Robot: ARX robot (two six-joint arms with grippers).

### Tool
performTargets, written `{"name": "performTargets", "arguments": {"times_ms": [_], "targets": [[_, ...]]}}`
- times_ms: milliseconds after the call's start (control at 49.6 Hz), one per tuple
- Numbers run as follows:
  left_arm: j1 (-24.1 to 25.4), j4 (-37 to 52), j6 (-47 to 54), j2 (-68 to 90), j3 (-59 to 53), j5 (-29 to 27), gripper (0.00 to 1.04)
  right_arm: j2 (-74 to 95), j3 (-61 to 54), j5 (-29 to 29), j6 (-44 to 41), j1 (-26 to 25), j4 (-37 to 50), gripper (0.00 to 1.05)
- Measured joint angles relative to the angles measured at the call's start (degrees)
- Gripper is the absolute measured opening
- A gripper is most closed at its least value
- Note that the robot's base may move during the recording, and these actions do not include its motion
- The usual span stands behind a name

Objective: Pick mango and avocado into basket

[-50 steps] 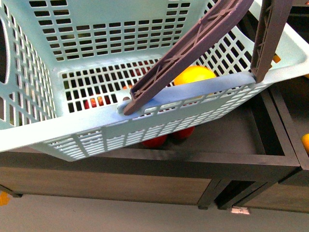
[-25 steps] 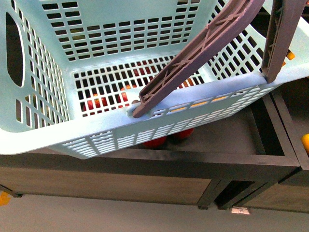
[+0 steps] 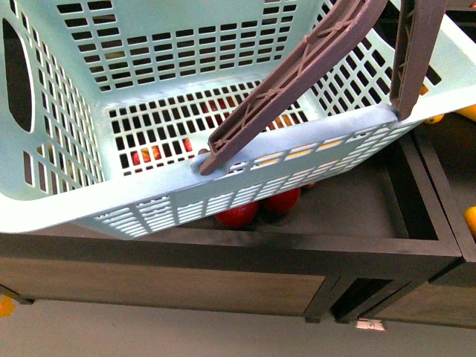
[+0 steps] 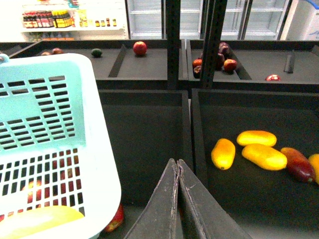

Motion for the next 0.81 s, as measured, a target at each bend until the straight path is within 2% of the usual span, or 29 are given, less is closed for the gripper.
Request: {"name": "performTargets", "arguments": {"times_ms": [665, 806], "targets": [[0.0, 0.0, 0.0, 0.0, 0.0, 0.2, 0.18, -21.8, -12.0, 0.1, 0.0, 0.0, -9.9, 0.02], [0.0, 0.0, 0.0, 0.0, 0.0, 0.1, 0.18, -23.8, -12.0, 0.0, 0.0, 0.0, -10.6, 0.33]]}}
